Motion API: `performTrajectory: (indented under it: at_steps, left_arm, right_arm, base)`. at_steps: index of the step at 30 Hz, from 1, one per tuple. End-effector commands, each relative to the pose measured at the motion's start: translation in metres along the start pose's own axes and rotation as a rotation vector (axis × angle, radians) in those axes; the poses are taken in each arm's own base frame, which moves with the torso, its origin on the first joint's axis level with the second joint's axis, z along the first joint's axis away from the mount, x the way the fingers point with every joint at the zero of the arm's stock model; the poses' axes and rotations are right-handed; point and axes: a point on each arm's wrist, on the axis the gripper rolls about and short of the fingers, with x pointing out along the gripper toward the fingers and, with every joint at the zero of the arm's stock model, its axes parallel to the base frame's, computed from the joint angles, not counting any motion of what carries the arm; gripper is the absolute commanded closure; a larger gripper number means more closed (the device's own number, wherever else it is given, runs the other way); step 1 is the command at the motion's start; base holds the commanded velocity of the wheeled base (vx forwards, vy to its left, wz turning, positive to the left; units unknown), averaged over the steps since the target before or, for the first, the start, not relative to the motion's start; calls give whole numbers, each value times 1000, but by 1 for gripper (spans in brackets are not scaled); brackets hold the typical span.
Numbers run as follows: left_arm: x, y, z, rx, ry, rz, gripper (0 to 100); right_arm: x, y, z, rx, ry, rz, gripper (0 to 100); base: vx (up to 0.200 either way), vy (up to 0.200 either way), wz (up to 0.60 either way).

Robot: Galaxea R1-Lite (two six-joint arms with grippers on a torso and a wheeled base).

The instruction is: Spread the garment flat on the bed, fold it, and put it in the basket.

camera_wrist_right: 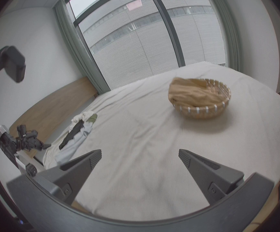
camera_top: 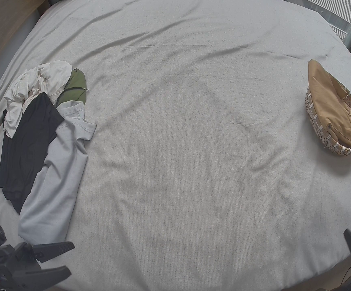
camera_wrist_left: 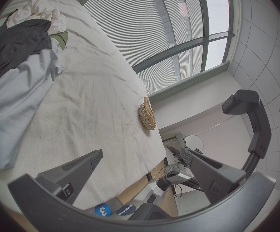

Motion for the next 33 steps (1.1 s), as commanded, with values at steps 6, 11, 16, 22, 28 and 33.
performTrajectory:
  at_steps: [6,11,16,22,28,33]
  left_arm:
    - [-64,5,-56,342,-215,241,0]
    - [-68,16,-64,406,-289,617,0]
    - [-68,16,-65,421,-343,754,0]
    - [-70,14,-69,509,-435,954,0]
    - [-71,14,-68,547,-408,991,0]
    - [-71,15,-69,659,-329,1047,0]
  right_arm:
    - [-19,-9,-31,-195,-81,-392,0]
    - [-19,-9,-32,-182,-77,-389,0]
    - [-19,-9,-32,-182,-78,-387,0]
    - [-19,-9,-32,-185,-75,-383,0]
    - [-19,-9,-34,-208,-43,-366,0]
    - [-19,-9,-35,-228,-37,-354,0]
  base:
    - [0,0,0]
    - [0,0,0]
    - [0,0,0]
    - [0,0,0]
    - [0,0,0]
    - [0,0,0]
